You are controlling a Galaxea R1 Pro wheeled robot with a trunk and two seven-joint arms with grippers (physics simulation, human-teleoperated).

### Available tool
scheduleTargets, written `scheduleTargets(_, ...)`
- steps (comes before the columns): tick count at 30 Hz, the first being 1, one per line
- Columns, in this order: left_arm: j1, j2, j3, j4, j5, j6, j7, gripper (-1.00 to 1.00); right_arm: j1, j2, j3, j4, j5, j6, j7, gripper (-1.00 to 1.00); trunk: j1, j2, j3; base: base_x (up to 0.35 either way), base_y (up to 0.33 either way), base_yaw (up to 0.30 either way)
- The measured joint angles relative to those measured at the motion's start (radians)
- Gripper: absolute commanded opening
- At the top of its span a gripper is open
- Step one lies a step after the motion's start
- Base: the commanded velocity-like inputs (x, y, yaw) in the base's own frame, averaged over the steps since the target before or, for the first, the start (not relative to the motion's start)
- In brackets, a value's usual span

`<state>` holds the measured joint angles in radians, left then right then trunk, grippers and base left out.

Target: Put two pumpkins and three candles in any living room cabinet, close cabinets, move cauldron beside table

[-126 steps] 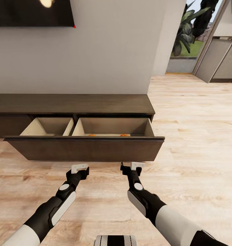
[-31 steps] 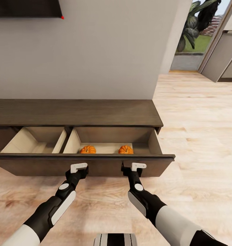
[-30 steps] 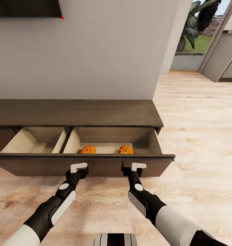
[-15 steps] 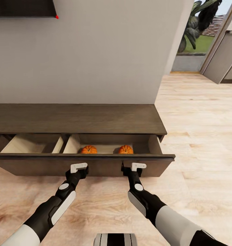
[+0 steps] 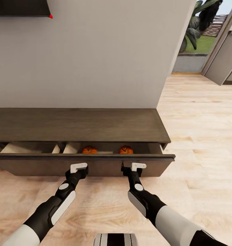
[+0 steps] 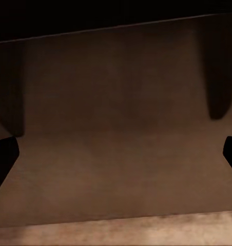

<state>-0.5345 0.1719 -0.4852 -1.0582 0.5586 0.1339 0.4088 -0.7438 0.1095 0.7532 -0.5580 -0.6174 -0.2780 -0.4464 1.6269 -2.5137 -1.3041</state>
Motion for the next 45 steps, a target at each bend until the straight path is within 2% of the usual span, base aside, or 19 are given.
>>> scheduleTargets(12, 0.0, 0.0, 0.0, 0.0, 0.0, 0.0, 0.0, 1.0, 0.0, 0.0, 0.001, 0.0, 0.0, 0.0, 0.0, 1.0, 0.0, 0.0, 0.0, 0.12, 0.0, 0.0)
scheduleTargets(30, 0.0, 0.0, 0.0, -0.001, 0.0, 0.0, -0.002, 1.0, 0.0, 0.0, 0.001, 0.0, 0.003, 0.001, 0.001, 1.0, 0.0, 0.0, 0.0, 0.013, 0.0, 0.0)
scheduleTargets(45, 0.0, 0.0, 0.0, 0.0, 0.0, 0.0, 0.0, 1.0, 0.0, 0.0, 0.001, 0.0, 0.003, 0.001, 0.0, 1.0, 0.0, 0.0, 0.0, 0.125, 0.0, 0.0)
